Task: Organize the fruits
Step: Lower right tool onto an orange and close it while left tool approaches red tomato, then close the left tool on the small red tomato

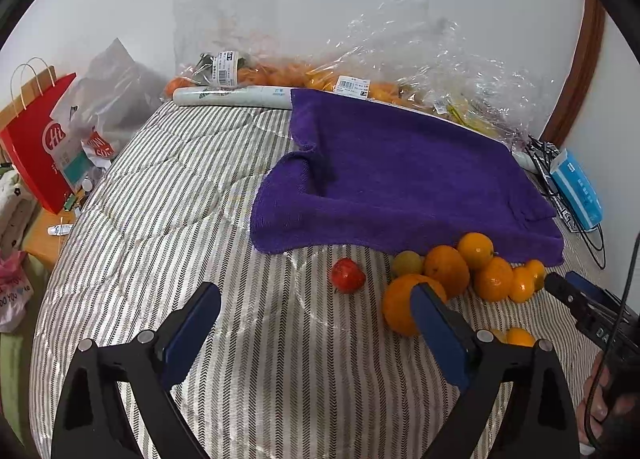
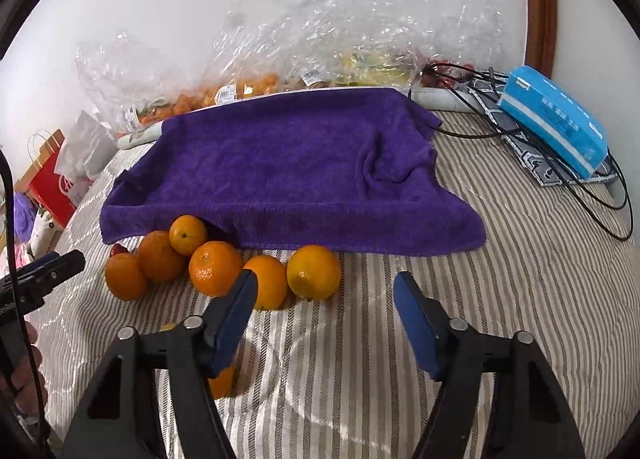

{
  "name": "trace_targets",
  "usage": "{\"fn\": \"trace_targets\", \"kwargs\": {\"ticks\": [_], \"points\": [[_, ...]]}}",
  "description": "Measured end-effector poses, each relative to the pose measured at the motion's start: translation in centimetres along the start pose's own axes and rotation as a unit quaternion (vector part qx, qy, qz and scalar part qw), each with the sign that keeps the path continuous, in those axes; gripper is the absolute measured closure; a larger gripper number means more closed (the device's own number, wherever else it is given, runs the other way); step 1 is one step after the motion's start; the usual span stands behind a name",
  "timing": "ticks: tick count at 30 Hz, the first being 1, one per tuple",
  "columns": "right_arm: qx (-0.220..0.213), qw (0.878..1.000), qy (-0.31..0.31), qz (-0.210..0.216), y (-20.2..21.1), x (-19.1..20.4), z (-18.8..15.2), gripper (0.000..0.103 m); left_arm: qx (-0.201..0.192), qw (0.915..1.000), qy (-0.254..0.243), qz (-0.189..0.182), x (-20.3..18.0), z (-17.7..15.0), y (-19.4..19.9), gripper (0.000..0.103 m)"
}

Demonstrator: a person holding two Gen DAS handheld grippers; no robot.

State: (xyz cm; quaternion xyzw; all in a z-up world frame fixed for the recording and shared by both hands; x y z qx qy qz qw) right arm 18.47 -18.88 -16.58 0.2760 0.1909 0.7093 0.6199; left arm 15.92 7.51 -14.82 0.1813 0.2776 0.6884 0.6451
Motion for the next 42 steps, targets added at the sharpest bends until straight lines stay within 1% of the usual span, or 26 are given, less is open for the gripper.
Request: {"fn": "trace_targets", "kwargs": {"ticks": [5, 11, 14, 15, 19, 21, 24, 27, 29, 31, 32, 34, 36, 38, 39, 42], "points": [[0.007, 1.000, 0.005, 0.004, -1.3, 0.1, 0.1, 0.052, -0.005, 0.9999, 0.008, -0.004, 0.8, -0.3, -0.2, 0.008], [0.020, 1.000, 0.005, 0.002, -2.6, -0.6, -0.1, 0.059, 0.003, 0.9998, 0.018, -0.002, 1.4, -0.4, -0.8, 0.008], [0.023, 1.000, 0.003, -0.009, -2.6, -1.3, -0.1, 0.061, 0.004, 0.9999, 0.015, -0.003, 1.4, -0.4, -0.9, 0.008], [0.023, 1.000, 0.003, -0.010, -2.7, -1.4, -0.1, 0.062, 0.002, 0.9999, 0.015, -0.006, 1.5, -0.4, -0.9, 0.008], [0.024, 1.000, 0.007, -0.013, -3.4, -1.6, -0.1, 0.063, 0.002, 0.9998, 0.014, -0.012, 1.4, -0.5, -1.1, 0.009], [0.024, 1.000, 0.008, -0.010, -3.7, -1.6, -0.1, 0.070, 0.004, 0.9998, 0.011, -0.018, 1.2, -0.6, -1.3, 0.012], [0.020, 1.000, 0.016, -0.011, -3.9, -1.4, 0.0, 0.070, 0.007, 0.9997, 0.008, -0.022, 1.1, -0.5, -1.8, 0.014], [0.018, 1.000, 0.023, -0.010, -3.8, -1.4, -0.2, 0.070, 0.017, 0.9995, 0.007, -0.027, 0.9, -0.4, -2.7, 0.024], [0.014, 1.000, 0.025, -0.010, -3.8, -1.4, -0.3, 0.070, 0.020, 0.9993, 0.003, -0.032, 0.9, -0.5, -3.3, 0.032], [0.016, 0.999, 0.027, -0.009, -4.1, -1.4, -0.6, 0.070, 0.019, 0.9993, -0.015, -0.029, 0.8, -0.7, -4.0, 0.038], [0.015, 0.999, 0.029, -0.009, -4.0, -1.4, -0.5, 0.070, 0.019, 0.9991, -0.024, -0.028, 0.9, -0.8, -4.3, 0.040], [0.015, 0.999, 0.029, -0.004, -4.0, -1.4, -0.6, 0.070, 0.020, 0.9986, -0.027, -0.040, 1.0, -0.9, -4.6, 0.041], [0.015, 1.000, 0.027, -0.003, -4.0, -1.5, -0.6, 0.070, 0.020, 0.9980, -0.019, -0.057, 1.1, -1.0, -5.0, 0.041], [0.015, 0.999, 0.029, -0.006, -4.1, -1.4, -0.6, 0.070, 0.015, 0.9975, -0.025, -0.064, 0.7, -1.1, -5.1, 0.041], [0.016, 0.999, 0.031, -0.007, -4.1, -1.4, -0.6, 0.069, 0.017, 0.9972, -0.031, -0.067, 0.5, -1.1, -5.1, 0.041], [0.016, 0.999, 0.034, -0.007, -4.1, -1.3, -0.5, 0.068, 0.014, 0.9975, -0.043, -0.054, 0.1, -0.9, -5.5, 0.041]]}}
Point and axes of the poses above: each gripper's, at about its wrist camera, not at the fingertips, and y roughly against the way its jaws point, x to its left, z to its top, the point moved 1 cm from there along -y, roughly the way its jaws point, and after that the axes turned 11 degrees about -x, right-handed, at the moved point
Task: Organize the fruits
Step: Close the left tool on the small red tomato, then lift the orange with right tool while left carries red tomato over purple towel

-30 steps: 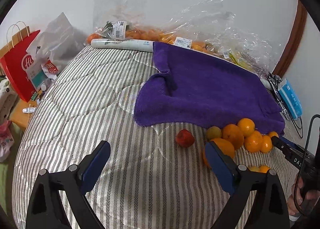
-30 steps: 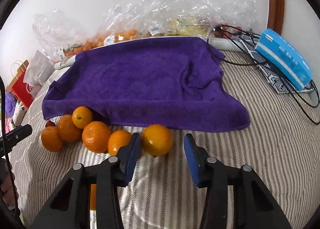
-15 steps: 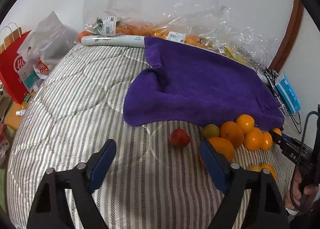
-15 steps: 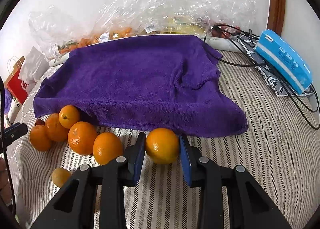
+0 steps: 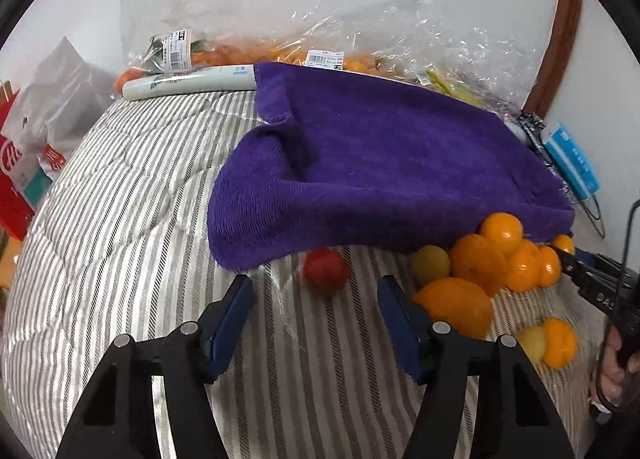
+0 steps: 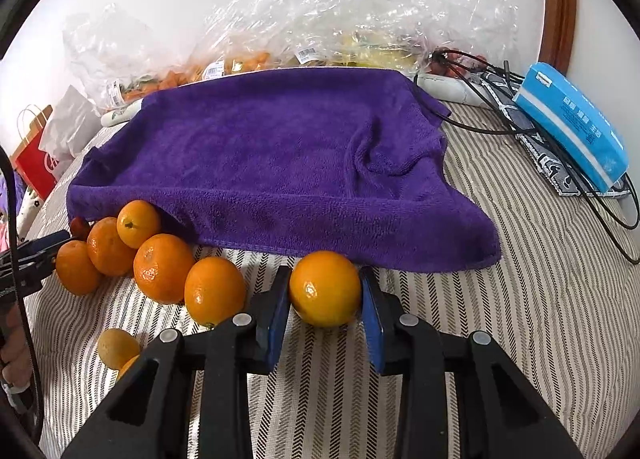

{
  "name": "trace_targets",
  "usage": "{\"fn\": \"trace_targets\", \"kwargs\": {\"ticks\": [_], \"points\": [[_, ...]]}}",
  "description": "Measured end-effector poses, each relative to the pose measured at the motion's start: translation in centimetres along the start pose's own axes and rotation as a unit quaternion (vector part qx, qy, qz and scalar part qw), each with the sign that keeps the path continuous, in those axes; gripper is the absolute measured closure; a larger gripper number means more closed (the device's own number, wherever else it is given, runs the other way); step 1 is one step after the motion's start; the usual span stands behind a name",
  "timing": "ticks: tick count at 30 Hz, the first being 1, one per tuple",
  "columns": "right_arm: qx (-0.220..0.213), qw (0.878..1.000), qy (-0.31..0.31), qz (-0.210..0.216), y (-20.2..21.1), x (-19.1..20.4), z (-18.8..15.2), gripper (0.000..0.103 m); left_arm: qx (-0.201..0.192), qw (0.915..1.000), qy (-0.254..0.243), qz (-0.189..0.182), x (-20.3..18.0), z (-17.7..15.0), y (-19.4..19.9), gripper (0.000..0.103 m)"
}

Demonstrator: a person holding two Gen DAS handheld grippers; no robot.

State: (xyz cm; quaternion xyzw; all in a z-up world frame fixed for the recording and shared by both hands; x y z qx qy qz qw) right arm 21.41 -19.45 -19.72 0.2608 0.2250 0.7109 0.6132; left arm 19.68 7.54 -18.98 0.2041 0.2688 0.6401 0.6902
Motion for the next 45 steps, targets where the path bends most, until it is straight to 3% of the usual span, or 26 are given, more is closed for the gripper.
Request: {"fn": "trace_targets", "kwargs": {"ticks": [3, 5, 10, 32, 38, 45], "points": [[0.000, 1.000, 0.000, 0.000, -0.1, 0.0, 0.0, 0.068, -0.002, 1.0000, 0.002, 0.001, 0.1, 0.2, -0.2, 0.046], [0.000, 1.000, 0.001, 0.000, -0.1, 0.0, 0.0, 0.068, -0.003, 1.0000, 0.000, -0.003, 0.1, 0.2, -0.2, 0.061], [0.000, 1.000, -0.001, 0.001, -0.1, 0.0, 0.0, 0.068, -0.005, 0.9997, 0.003, -0.026, 0.2, 0.2, -0.3, 0.075], [-0.007, 1.000, -0.001, 0.017, 0.3, 0.0, -0.1, 0.070, -0.012, 0.9993, 0.023, -0.026, 0.6, 0.1, 0.2, 0.079], [-0.007, 0.999, -0.010, 0.039, 1.5, 0.2, 0.0, 0.070, -0.022, 0.9986, 0.038, -0.030, 1.3, 0.3, 2.0, 0.079], [-0.040, 0.998, 0.003, 0.047, 5.2, 0.8, 2.0, 0.070, -0.029, 0.9979, 0.054, -0.023, 1.8, 1.4, 4.1, 0.079]]}}
Point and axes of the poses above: each gripper's, at about its wrist camera, not at the fingertips, and y roughly against the way its jaws point, x to its left, z to its top, the point moved 1 cm from there along -y, roughly the way its jaws point, and after that the axes turned 11 degrees about -x, right-handed, at the moved point
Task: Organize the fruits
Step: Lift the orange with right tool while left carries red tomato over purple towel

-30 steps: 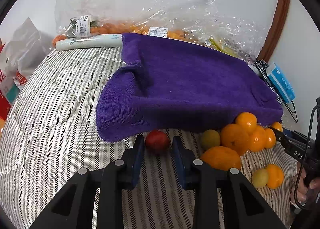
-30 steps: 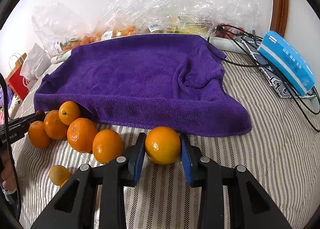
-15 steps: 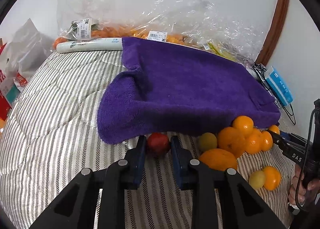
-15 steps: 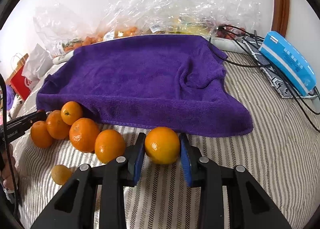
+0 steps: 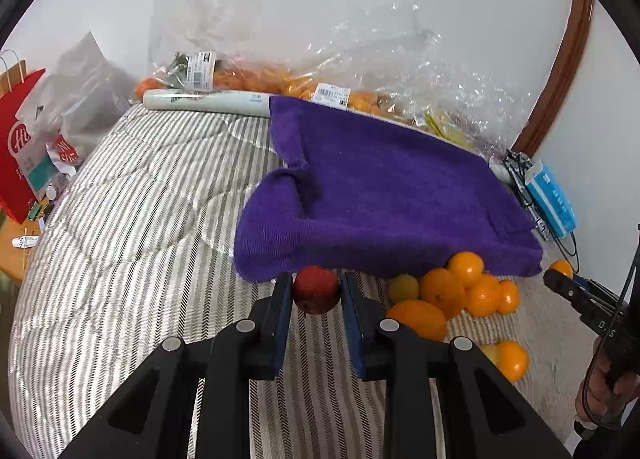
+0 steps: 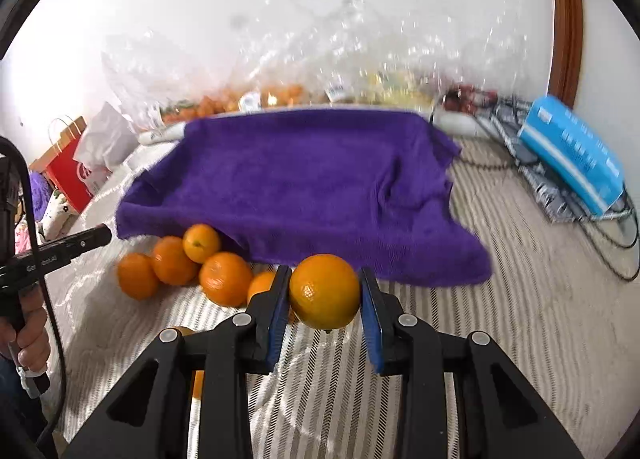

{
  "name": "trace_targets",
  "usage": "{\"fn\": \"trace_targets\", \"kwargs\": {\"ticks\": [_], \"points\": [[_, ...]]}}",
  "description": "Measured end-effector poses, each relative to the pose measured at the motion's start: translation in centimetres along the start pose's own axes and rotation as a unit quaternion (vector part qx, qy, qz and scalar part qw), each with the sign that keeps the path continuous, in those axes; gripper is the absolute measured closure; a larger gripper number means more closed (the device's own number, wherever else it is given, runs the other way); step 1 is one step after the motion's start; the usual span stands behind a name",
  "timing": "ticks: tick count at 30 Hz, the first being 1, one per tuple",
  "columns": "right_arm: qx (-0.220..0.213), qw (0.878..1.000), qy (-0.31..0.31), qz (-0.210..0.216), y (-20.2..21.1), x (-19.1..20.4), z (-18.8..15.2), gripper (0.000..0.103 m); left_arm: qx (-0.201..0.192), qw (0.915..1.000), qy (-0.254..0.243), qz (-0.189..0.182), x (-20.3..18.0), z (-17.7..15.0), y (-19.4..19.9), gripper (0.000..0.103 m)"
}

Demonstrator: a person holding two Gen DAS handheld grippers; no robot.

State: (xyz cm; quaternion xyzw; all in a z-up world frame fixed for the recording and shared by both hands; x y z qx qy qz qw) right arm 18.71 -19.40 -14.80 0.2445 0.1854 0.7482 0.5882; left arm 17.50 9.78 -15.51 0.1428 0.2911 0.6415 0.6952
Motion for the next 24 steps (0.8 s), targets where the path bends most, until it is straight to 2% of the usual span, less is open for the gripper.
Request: {"fn": "trace_targets", "kwargs": {"ticks": [6, 13, 20, 24], "points": [[-0.018, 1.000, 0.006, 0.000, 1.8, -0.2, 2.5, 0.070, -0.012, 0.9999, -0.002, 0.000, -0.7, 1.8, 0.7, 0.079], [-0.046, 0.999, 0.005, -0.006, 2.2, -0.4, 5.7, 0.070, -0.028, 0.9996, 0.000, 0.006, -1.5, 4.7, 0.6, 0.079], [-0.071, 0.997, 0.007, -0.026, 0.6, -0.3, 8.3, 0.070, -0.044, 0.9990, 0.002, 0.002, -2.2, 7.1, -0.4, 0.079], [-0.067, 0.998, -0.005, -0.015, -1.3, -0.4, 9.1, 0.070, -0.039, 0.9992, 0.003, -0.001, -2.6, 7.9, -1.7, 0.079]]}}
Point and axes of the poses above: each gripper's, at about its wrist camera, not at the fingertips, and y roughly against the way its jaws point, x to its left, z to its top, the point moved 1 cm from there along -y, roughly the way its jaws point, and after that the axes turned 11 degrees about -x, right-handed, at the moved point
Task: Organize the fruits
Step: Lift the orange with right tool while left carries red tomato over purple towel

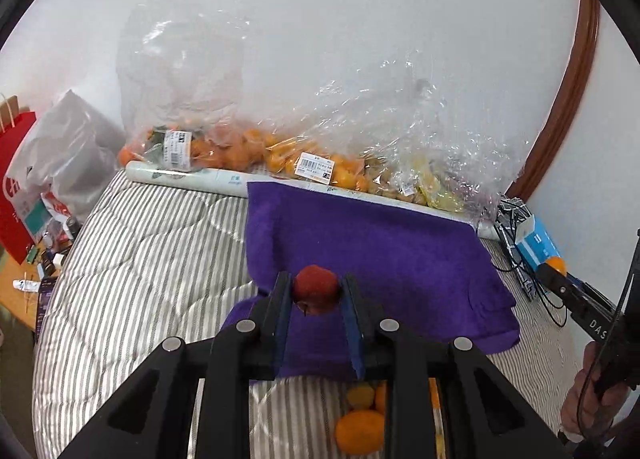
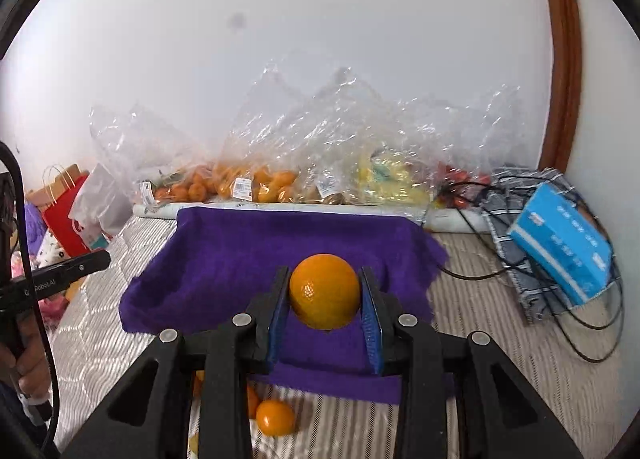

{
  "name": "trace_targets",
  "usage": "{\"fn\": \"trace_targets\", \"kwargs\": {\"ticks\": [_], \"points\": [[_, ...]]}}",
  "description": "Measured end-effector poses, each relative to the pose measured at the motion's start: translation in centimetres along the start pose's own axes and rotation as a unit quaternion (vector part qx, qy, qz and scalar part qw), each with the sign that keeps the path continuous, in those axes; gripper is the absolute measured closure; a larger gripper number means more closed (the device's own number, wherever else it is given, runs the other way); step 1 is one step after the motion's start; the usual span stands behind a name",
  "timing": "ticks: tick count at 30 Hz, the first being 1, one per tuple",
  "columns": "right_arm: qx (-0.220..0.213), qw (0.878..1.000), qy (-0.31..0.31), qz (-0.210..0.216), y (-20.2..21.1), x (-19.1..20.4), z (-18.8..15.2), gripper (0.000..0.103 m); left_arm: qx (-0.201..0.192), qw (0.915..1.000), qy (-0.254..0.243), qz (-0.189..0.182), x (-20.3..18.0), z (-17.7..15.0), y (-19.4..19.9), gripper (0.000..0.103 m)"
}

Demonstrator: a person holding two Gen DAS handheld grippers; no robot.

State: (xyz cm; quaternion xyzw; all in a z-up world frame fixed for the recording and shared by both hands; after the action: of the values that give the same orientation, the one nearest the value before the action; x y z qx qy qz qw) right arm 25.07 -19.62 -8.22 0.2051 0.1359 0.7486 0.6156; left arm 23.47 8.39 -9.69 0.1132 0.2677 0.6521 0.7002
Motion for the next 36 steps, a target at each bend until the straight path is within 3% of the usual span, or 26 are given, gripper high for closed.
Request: {"fn": "trace_targets", "kwargs": {"ticks": [13, 27, 36], "points": [[-0.012, 1.000, -0.019, -0.002, -4.2, -1.1, 1.0, 0.070, 0.013, 0.9998, -0.008, -0.010, -1.8, 1.4, -5.2, 0.079], [0.037, 0.999, -0.028, -0.016, -8.0, -2.9, -1.9, 0.070, 0.038, 0.9990, 0.016, -0.014, -0.5, -0.5, -8.3, 0.079], [0.056, 0.998, -0.025, -0.021, -9.2, -3.1, -2.8, 0.070, 0.052, 0.9986, 0.002, -0.011, -0.8, -1.1, -9.2, 0.079]]}}
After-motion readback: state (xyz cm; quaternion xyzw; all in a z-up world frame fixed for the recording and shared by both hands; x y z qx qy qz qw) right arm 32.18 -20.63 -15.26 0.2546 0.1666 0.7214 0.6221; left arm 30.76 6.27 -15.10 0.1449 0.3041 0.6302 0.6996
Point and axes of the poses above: each gripper's, at about its wrist camera, not at the fingertips, and y roughly against the way its jaws point, x to its left, z to its top, the point moved 1 cm from there along -y, roughly the way its jaws point, and after that the axes turned 11 degrees about -x, right-handed, at the moved point
